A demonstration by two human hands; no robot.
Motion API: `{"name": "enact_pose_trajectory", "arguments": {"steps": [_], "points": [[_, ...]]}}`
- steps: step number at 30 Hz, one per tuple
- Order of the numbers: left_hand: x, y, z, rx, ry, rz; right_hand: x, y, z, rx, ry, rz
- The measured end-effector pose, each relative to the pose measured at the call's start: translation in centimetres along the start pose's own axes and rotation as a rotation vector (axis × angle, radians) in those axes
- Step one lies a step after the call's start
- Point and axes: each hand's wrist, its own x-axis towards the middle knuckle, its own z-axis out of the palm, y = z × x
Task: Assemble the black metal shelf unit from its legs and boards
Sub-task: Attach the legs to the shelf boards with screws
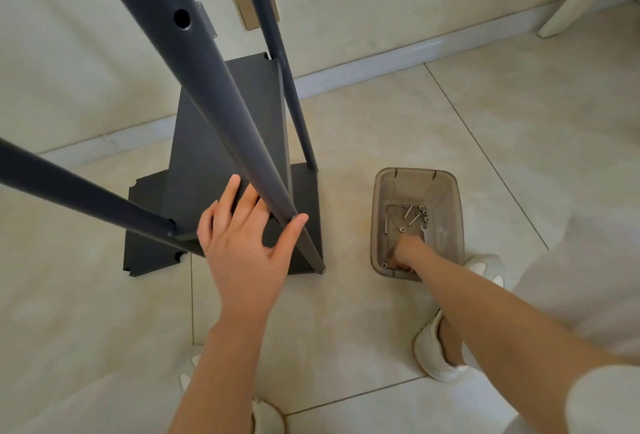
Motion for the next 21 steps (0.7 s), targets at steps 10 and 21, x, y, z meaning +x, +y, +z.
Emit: {"name": "enact_pose_trajectory", "arguments": {"steps": [10,21], "points": [[0.0,0.1,0.2,-0.008,0.004,-0.008,0.8,0.0,1.1,-0.112,0.079,-0.028],[0.1,0.3,0.1,-0.014,-0.008,-0.015,0.4,0.9,-1.5,0.811,-0.078,-0.007]]}}
